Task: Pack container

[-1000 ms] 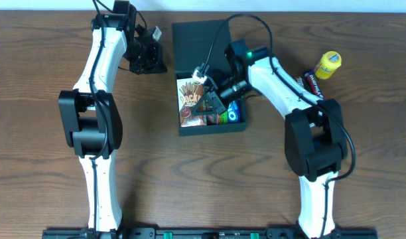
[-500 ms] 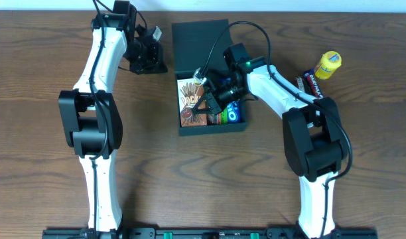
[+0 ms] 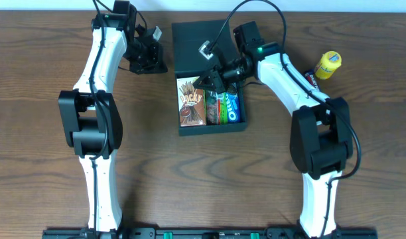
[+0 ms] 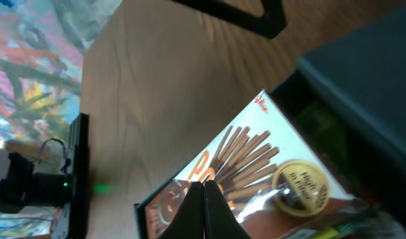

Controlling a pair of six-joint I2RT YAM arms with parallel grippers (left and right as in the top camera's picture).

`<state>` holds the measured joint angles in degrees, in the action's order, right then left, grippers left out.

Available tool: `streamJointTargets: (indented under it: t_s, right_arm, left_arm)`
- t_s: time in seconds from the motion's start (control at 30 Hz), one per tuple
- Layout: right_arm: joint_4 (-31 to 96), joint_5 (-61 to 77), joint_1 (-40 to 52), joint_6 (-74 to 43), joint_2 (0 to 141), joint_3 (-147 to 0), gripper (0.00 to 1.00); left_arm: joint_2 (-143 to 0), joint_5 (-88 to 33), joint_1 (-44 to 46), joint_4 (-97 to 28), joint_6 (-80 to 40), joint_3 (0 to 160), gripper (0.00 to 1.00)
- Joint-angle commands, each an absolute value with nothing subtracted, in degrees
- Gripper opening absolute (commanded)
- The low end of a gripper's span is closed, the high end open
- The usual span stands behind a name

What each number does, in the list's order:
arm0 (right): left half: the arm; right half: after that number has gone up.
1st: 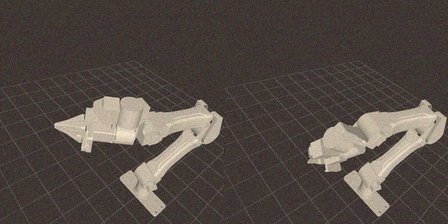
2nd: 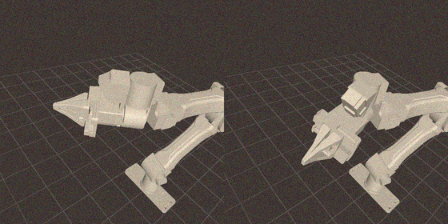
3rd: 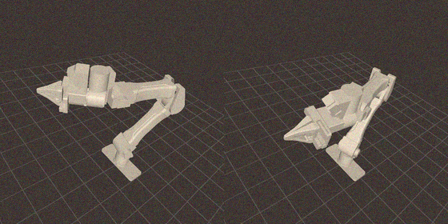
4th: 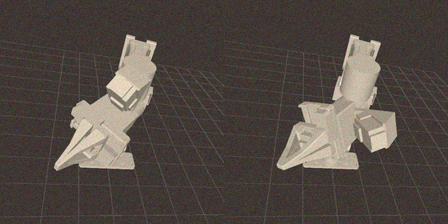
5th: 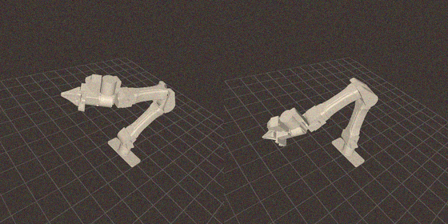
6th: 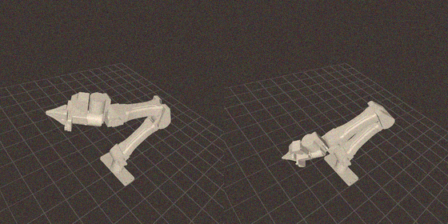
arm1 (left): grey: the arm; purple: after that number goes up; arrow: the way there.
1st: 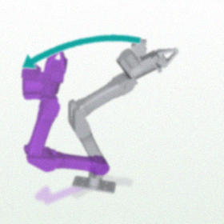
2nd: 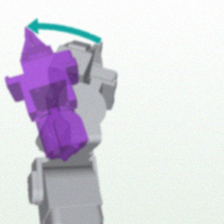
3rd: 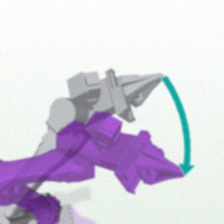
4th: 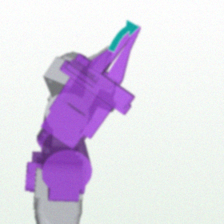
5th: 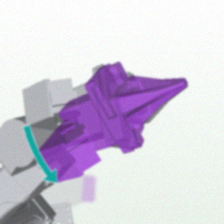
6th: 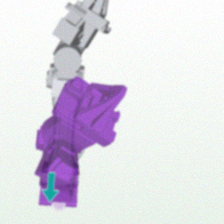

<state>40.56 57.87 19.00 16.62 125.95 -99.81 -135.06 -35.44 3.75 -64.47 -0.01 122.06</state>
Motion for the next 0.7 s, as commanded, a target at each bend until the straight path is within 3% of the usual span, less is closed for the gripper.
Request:
streamJointTargets:
  t_s: [0.0, 0.43, 0.57, 0.67]
  right_arm:
    - [39.18, 56.88, 19.88, 15.18, 126.8, -100.44, 0.01]
    - [36.64, 57.28, 20.08, 11.14, 131.9, -101.49, 0.01]
    - [37.32, 65.69, 16.82, 9.65, 130.67, -106.63, 0.01]
    - [40.6, 61.98, 12.03, 9.67, 127.2, -111.24, 0.01]
  left_arm:
    - [-135.24, -35.62, 3.44, -64.66, -0.03, 122.28, 0.06]
    - [-135.24, -35.62, 3.44, -64.93, -0.03, 122.28, 0.06]
    - [-135.24, -35.62, 3.44, -64.95, -0.03, 122.28, 0.06]
    - [-135.24, -35.62, 3.44, -64.95, -0.03, 122.28, 0.06]
